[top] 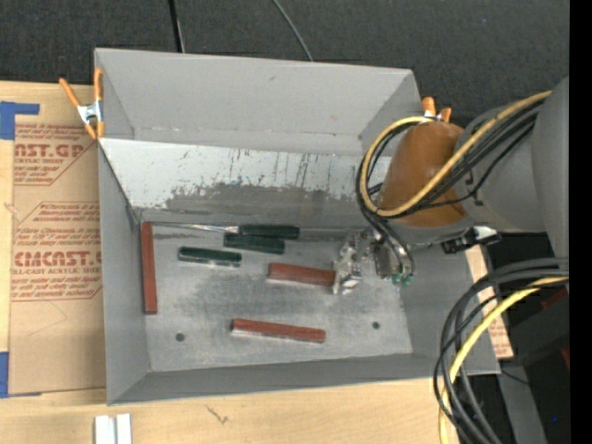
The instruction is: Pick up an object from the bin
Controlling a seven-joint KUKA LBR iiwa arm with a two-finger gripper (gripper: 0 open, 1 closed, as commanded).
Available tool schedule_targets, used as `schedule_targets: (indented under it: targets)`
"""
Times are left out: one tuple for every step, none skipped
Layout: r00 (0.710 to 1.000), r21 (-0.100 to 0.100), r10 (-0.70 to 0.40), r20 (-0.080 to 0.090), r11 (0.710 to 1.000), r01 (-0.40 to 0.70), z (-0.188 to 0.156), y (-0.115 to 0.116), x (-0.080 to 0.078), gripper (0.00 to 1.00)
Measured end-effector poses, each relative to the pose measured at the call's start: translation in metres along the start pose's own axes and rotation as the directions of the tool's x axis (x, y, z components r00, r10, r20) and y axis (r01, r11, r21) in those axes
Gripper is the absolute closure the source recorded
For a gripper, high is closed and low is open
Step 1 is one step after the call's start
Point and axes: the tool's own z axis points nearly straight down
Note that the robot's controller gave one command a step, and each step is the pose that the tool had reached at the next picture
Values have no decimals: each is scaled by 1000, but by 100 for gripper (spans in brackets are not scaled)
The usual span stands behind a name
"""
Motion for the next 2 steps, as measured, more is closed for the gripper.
schedule_targets:
  targets:
    - [1000, 0, 0, 0, 1000, 0, 0, 0, 0, 100]
    - [1000, 1, 1, -1, 1000, -1, -181, -4, -7, 100]
